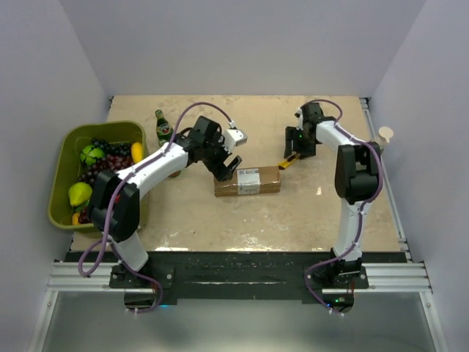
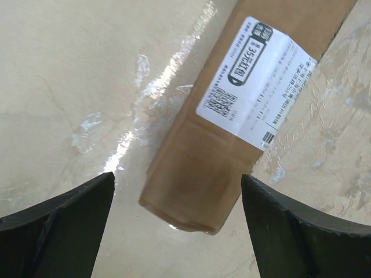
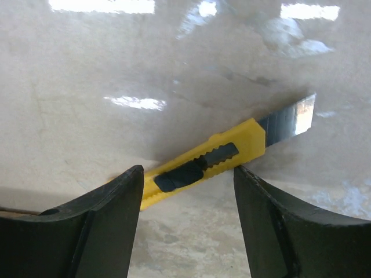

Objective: Unpack the express box
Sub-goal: Adjust the express box at the center of the board, then pick up the knife from the center of the board.

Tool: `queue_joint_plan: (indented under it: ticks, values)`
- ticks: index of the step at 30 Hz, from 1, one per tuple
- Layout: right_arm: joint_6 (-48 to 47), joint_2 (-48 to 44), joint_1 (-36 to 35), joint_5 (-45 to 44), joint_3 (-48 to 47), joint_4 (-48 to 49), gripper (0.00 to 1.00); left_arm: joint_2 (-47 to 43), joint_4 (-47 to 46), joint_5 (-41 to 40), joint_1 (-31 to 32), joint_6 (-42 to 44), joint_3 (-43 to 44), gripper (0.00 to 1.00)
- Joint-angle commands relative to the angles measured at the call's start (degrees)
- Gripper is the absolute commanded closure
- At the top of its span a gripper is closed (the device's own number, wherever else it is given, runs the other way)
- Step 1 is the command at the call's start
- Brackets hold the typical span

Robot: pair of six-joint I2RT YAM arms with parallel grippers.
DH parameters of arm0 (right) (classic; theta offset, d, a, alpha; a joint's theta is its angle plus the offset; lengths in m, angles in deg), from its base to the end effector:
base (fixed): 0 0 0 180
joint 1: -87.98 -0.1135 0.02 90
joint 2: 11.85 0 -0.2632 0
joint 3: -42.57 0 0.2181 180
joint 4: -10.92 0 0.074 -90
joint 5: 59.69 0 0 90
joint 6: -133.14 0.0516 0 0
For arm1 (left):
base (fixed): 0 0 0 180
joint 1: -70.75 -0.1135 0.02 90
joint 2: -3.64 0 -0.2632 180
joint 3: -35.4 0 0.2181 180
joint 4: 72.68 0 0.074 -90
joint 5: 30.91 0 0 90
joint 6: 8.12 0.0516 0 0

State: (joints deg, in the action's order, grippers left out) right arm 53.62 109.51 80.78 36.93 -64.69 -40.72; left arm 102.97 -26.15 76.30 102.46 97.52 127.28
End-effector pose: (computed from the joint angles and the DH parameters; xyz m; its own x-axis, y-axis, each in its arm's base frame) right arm 0.4159 0.0585 0.1709 -0.9206 0.0658 -0.3849 -0.0041 0.9840 0.1781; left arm 0.2909 -0.1977 0.2452 -0.4873 0.6038 -0.6308 0.8115 0.5799 -0.0719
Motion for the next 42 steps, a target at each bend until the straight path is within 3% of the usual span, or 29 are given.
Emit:
queue_joint_plan:
  ticks: [1, 8, 11, 18, 24, 30, 34, 42]
  values:
    - [-1.42, 2.83, -1.67, 4.28, 0.14, 2.54, 0.3, -2.56, -0.6, 3.18, -0.68, -0.61, 2.74, 0.05]
    - [-3.62, 6.51, -2.29, 6.4, -5.37, 2.73, 0.25, -2.56, -0.69, 2.83, -0.77, 0.0, 3.09, 0.05]
    - [-6.26, 7.58, -2.99, 0.78, -8.2, 0.36, 0.25, -2.21, -0.33, 2.74, -0.94, 0.45, 3.71, 0.05]
    - [-9.68, 4.68, -2.64, -0.11, -5.92, -1.85, 0.26, -0.46, -1.39, 1.43, -0.85, 1.93, 5.46, 0.05]
    - [-19.6, 3.63, 0.86, 11.31, -7.85, -4.4, 0.27, 1.48, -1.65, -0.16, -1.03, 3.96, 8.19, 0.04]
    - [-38.84, 0.9, 3.94, 18.86, -7.85, -7.29, 0.24, 2.71, -1.48, 0.8, -0.94, 4.05, 8.37, 0.04]
    - [-49.12, 2.12, 4.56, 19.23, -7.59, -10.81, 0.26, 3.33, -1.48, 1.16, -0.94, 4.05, 8.1, 0.04]
    - [-56.09, 1.78, 4.57, 18.09, -3.82, -8.62, 0.38, 3.85, -1.21, -0.07, -0.85, 5.45, 8.37, 0.04]
